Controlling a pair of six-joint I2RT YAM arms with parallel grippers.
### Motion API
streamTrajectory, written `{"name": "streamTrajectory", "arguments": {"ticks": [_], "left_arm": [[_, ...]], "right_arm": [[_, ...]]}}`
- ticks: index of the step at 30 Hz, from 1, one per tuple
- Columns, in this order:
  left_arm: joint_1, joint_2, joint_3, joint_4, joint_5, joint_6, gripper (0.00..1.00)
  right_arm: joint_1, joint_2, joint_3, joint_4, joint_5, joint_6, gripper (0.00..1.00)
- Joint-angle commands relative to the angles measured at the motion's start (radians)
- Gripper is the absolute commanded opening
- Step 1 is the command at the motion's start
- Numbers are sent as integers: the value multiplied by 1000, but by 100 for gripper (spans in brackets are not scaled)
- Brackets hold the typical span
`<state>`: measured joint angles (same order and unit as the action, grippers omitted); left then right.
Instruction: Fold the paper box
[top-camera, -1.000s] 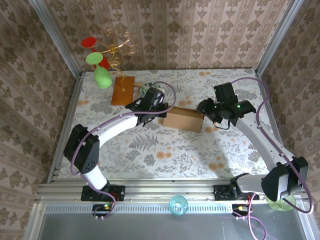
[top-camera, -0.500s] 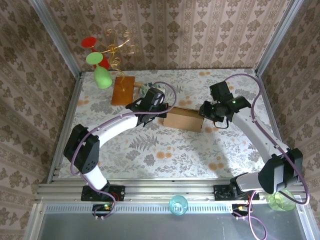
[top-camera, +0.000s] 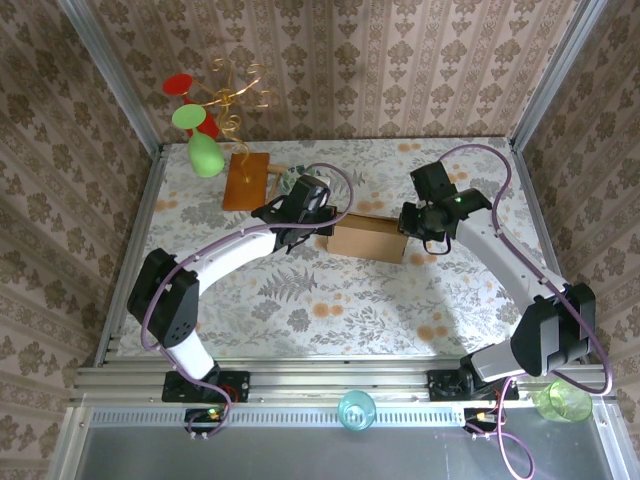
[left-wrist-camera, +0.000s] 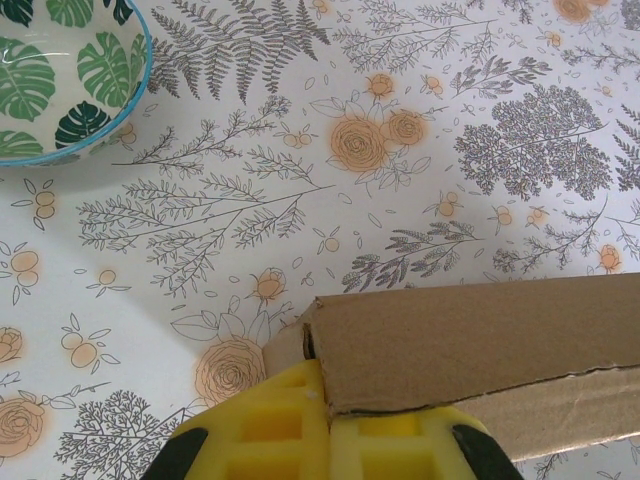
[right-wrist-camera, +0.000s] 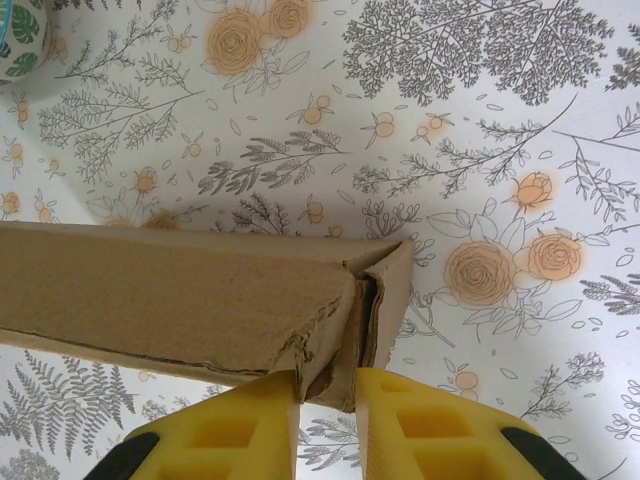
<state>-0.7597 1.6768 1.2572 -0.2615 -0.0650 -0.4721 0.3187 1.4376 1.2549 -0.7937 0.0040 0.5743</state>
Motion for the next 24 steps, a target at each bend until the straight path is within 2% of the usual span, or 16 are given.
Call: {"name": "streamTrajectory", "arguments": {"ticks": [1,15,24], "left_arm": [[-16,43,-2,-124,19,-8,0],[-15,43,8,-131,17,-8,0],[-18,44,15,-137,13,-11,0]], "right_arm": [[0,12,25,-28,51,-29,20],[-6,17,6,-18,54,-42,0],[-10,2,-30,-26,59,-56,0]]}}
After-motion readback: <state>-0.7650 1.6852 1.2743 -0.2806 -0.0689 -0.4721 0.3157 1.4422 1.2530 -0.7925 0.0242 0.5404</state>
